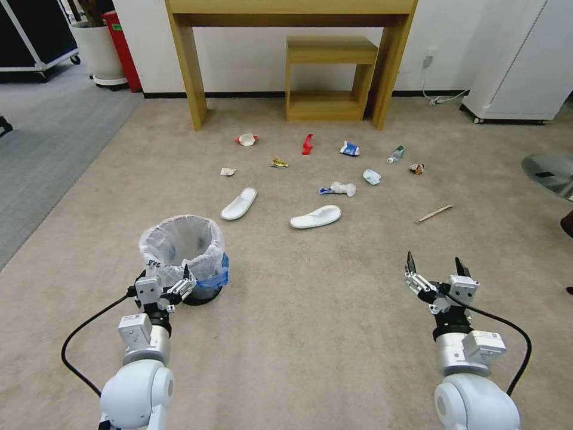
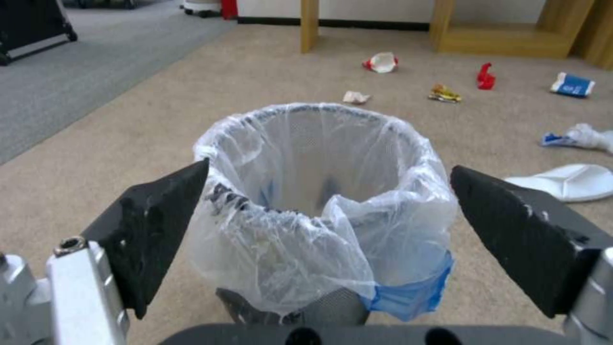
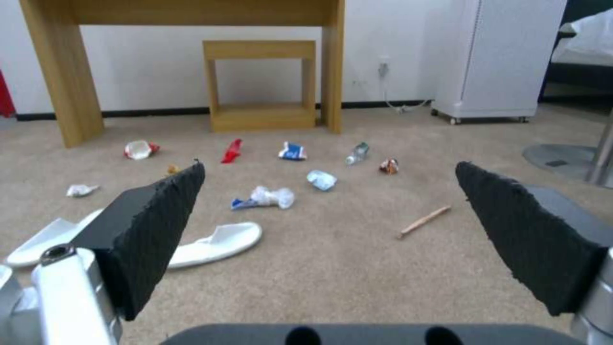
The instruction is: Pick up the trash bin and place the garbage on the floor into it.
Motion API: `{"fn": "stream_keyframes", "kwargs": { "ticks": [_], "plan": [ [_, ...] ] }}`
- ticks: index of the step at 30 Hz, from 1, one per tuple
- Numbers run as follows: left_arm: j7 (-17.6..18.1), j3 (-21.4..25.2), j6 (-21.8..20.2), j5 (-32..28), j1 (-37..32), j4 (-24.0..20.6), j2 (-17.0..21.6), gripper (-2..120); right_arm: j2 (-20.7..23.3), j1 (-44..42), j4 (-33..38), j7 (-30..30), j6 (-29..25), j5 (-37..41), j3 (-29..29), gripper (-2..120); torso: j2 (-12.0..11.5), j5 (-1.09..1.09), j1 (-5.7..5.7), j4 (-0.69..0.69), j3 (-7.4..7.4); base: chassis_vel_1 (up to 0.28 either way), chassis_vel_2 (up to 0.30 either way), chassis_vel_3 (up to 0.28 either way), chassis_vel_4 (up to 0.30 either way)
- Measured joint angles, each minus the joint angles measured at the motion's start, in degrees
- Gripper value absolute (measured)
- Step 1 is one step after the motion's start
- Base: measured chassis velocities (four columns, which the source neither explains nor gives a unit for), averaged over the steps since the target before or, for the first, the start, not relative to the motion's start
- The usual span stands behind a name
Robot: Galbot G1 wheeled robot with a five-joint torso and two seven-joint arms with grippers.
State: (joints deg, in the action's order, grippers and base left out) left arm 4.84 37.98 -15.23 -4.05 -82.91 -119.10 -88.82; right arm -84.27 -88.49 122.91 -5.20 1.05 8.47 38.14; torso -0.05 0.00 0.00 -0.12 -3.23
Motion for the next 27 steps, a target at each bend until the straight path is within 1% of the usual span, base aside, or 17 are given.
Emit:
{"fn": "stream_keyframes", "kwargs": {
  "ticks": [14, 19, 27],
  "plan": [
    [0.0, -0.6, 0.1, 0.6, -0.2, 1.1, 0.2, 100, 0.7, 1.1, -1.1, -0.3, -1.3, 2.3, 0.5, 100, 0.0, 0.00, 0.00, 0.00, 0.00, 0.000, 0.000, 0.000, 0.000],
    [0.0, -0.3, 0.1, 0.4, 0.1, 1.3, 0.5, 100, 0.5, 1.9, -2.0, -0.2, -3.2, 2.4, 0.5, 100, 0.0, 0.00, 0.00, 0.00, 0.00, 0.000, 0.000, 0.000, 0.000],
    [0.1, -0.2, 0.1, -1.9, 1.2, 0.9, 1.0, 100, 0.5, 2.8, -2.3, 0.5, -5.9, 2.9, 0.8, 100, 0.0, -0.01, 0.00, 0.00, 0.00, 0.000, 0.000, 0.000, 0.000]
  ]
}}
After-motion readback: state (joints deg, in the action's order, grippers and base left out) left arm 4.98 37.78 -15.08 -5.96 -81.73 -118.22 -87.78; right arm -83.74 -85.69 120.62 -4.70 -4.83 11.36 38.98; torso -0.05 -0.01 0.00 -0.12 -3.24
